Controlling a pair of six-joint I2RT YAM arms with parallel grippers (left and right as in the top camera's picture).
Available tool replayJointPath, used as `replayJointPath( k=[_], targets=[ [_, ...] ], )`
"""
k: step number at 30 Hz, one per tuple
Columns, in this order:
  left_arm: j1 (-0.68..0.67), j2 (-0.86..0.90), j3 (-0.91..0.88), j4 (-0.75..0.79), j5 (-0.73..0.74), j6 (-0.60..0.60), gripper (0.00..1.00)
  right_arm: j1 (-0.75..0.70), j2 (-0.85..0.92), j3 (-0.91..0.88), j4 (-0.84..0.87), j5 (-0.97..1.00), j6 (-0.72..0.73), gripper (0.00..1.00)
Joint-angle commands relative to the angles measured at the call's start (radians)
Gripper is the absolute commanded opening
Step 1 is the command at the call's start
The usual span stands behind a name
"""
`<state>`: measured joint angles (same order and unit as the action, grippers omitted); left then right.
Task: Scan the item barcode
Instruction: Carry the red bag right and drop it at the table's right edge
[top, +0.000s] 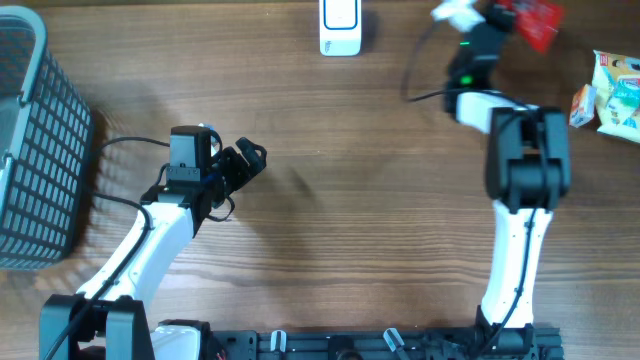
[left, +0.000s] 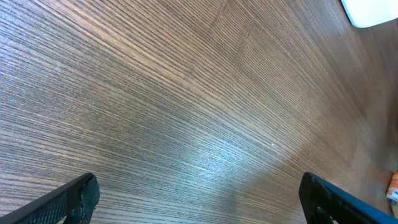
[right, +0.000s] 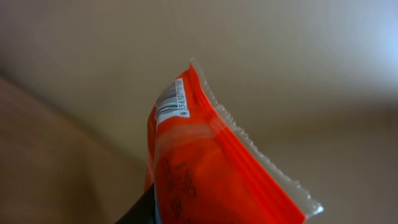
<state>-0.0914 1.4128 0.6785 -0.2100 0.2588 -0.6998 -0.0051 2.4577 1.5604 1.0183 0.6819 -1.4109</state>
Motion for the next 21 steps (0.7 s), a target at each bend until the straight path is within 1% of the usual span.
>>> replayJointPath(
  k=[1,5,6,11,13,15,16,18,19,21],
  targets=[
    [0.005,-0.006,0.002,-0.001,-0.006,0.015,1.00,-0.089,-0.001,0.031,0.010,0.267,0.075,0.04],
    [0.005,-0.006,0.002,-0.001,-0.006,0.015,1.00,-0.181,-0.001,0.031,-0.086,0.396,0.083,0.04],
    [0.005,-0.006,0.002,-0.001,-0.006,0.015,1.00,-0.202,-0.001,0.031,-0.124,0.422,0.107,0.04],
    [0.005,-0.006,0.002,-0.001,-0.006,0.015,1.00,-0.254,-0.001,0.031,-0.183,0.473,0.138,0.04],
    [0.005,-0.006,0.002,-0.001,-0.006,0.015,1.00,-0.262,-0.001,0.031,-0.200,0.473,0.138,0.11],
    [0.005,-0.006,0.002,-0.001,-0.006,0.015,1.00,-0.267,-0.001,0.031,-0.231,0.473,0.144,0.36],
    [0.005,-0.006,0.002,-0.001,-0.006,0.015,1.00,-0.268,-0.001,0.031,-0.255,0.472,0.156,0.54],
    [0.005,-0.006,0.002,-0.001,-0.006,0.015,1.00,-0.267,-0.001,0.031,-0.280,0.469,0.162,0.79],
    [0.005,-0.006,0.002,-0.001,-0.006,0.015,1.00,-0.267,-0.001,0.031,-0.280,0.470,0.164,1.00],
    [0.005,-0.006,0.002,-0.001,-0.006,0.015,1.00,-0.267,-0.003,0.031,-0.279,0.470,0.179,1.00]
  ],
)
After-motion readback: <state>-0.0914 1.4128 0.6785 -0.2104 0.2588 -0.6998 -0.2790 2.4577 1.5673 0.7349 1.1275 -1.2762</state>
